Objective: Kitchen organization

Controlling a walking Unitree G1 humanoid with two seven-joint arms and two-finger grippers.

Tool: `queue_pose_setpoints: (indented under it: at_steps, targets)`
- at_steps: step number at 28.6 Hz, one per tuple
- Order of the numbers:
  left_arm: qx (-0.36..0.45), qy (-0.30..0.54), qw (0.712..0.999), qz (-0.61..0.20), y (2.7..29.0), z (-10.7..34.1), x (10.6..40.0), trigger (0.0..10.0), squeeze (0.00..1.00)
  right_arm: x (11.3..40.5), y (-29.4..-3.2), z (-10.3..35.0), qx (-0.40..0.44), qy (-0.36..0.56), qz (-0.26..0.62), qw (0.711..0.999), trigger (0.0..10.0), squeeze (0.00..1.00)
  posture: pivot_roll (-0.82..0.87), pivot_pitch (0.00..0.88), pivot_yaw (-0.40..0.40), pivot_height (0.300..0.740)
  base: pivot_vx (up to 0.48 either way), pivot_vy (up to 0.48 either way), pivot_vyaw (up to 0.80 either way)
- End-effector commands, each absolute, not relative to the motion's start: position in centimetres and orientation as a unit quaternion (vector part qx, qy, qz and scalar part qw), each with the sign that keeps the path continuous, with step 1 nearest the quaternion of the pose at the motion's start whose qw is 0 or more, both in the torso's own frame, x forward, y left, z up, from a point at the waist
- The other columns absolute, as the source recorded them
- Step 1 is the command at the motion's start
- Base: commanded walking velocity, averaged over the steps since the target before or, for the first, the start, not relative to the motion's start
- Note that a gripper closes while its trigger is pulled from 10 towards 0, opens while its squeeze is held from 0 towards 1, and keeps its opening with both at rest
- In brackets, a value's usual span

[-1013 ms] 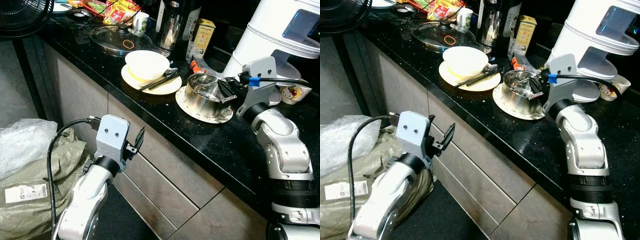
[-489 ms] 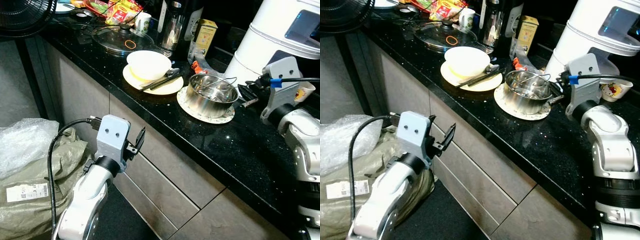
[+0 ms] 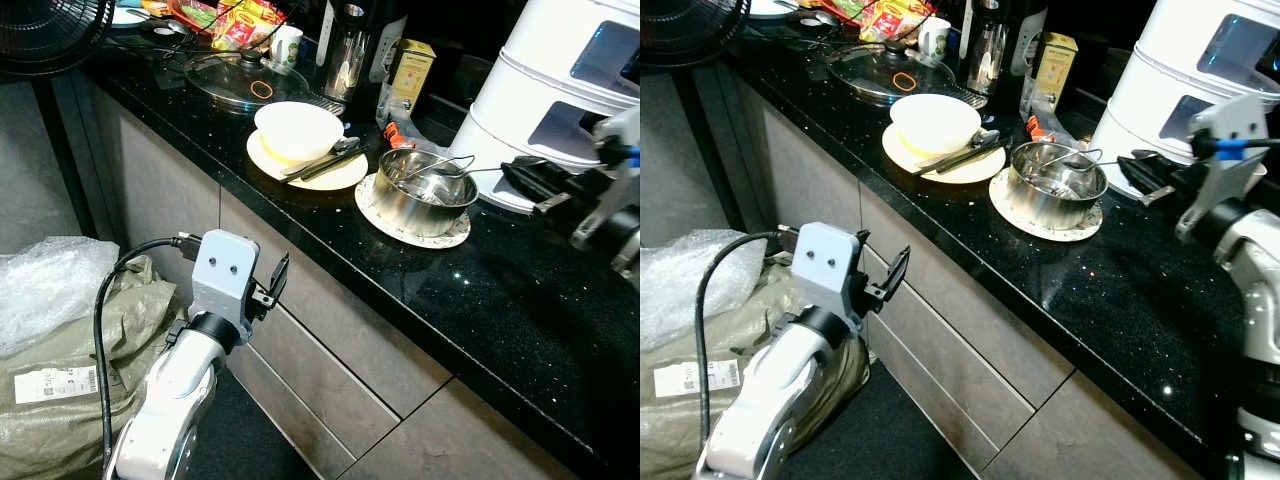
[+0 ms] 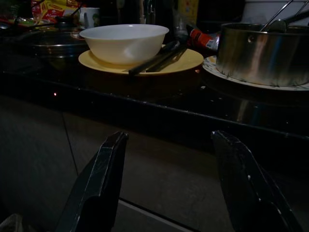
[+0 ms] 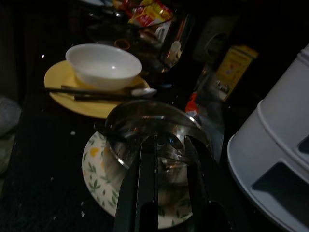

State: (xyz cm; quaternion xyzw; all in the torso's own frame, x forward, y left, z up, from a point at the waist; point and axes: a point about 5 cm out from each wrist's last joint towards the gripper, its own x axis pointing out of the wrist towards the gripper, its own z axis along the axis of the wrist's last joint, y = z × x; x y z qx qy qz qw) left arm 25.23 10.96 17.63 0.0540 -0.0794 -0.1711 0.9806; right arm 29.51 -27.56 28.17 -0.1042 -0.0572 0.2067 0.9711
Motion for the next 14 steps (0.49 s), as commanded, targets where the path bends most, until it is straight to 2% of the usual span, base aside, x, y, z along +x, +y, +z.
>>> queue_pose_setpoints:
  at_steps: [1,6,14]
  targets:
    - [0.052,-0.069,0.981,-0.176,10.7,17.2,25.2,10.0,0.0,28.9,-28.3,28.5,-0.101,-0.057,0.207,0.971,0.0,0.0,0.15,0.027,-0.186,0.74,0.0,0.0,0.0]
    - [0.051,-0.069,0.981,-0.176,10.6,17.2,25.2,10.0,0.0,28.3,-29.5,28.4,-0.118,-0.034,0.206,0.971,0.0,0.0,0.14,0.028,-0.188,0.74,0.0,0.0,0.0]
    - [0.049,-0.069,0.981,-0.177,10.5,17.2,25.2,10.0,0.0,26.9,-32.7,29.8,-0.102,-0.078,0.167,0.978,0.0,0.0,0.15,0.025,-0.19,0.74,0.0,0.0,0.0]
